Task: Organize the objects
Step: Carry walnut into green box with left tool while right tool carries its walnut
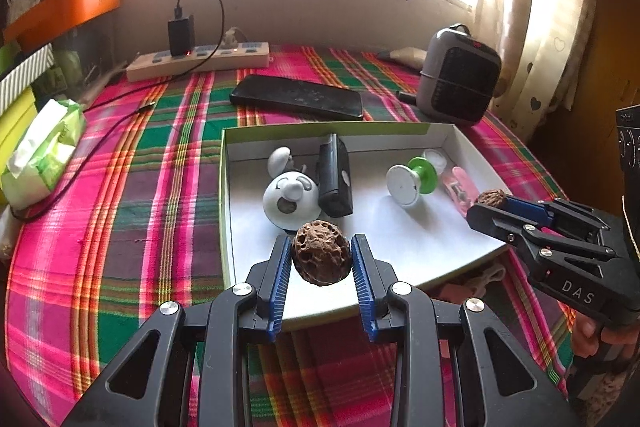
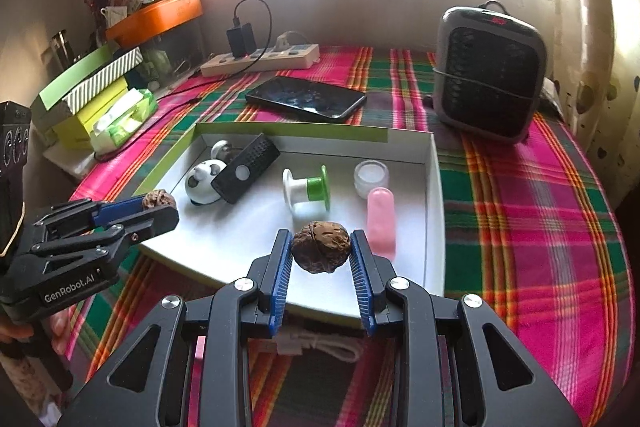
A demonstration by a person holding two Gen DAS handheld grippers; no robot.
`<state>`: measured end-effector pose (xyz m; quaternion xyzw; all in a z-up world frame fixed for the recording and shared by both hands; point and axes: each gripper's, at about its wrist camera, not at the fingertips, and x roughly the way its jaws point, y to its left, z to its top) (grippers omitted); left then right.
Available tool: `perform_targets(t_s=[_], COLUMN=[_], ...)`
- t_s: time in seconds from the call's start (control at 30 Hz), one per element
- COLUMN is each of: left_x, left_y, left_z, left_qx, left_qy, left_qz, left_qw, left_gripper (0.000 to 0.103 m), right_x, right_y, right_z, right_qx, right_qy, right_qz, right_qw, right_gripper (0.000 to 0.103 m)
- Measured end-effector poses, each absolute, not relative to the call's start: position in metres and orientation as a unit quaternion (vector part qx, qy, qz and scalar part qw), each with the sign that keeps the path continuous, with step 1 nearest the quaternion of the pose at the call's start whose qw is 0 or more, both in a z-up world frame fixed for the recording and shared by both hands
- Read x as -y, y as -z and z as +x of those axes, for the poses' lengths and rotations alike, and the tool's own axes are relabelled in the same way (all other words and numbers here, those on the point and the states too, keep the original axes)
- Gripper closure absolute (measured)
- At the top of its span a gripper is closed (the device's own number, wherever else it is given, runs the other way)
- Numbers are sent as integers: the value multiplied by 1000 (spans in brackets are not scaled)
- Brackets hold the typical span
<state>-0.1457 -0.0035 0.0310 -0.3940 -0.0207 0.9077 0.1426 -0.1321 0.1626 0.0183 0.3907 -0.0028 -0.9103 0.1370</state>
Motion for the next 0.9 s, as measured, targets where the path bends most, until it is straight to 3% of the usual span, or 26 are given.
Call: perform_targets(t_s=[0.9], left_x=[-8], left_y=[-19], left_z=[-173], left_qx=[-11], left_qy=[-906], left_qz=[-404], left_qw=[129], left_gripper=[74], right_x=[-152], right_y=[5], right_z=[-166], right_qx=[-25], right_qy=[899], right_qz=[417], right_qw=[135], right_gripper=[72])
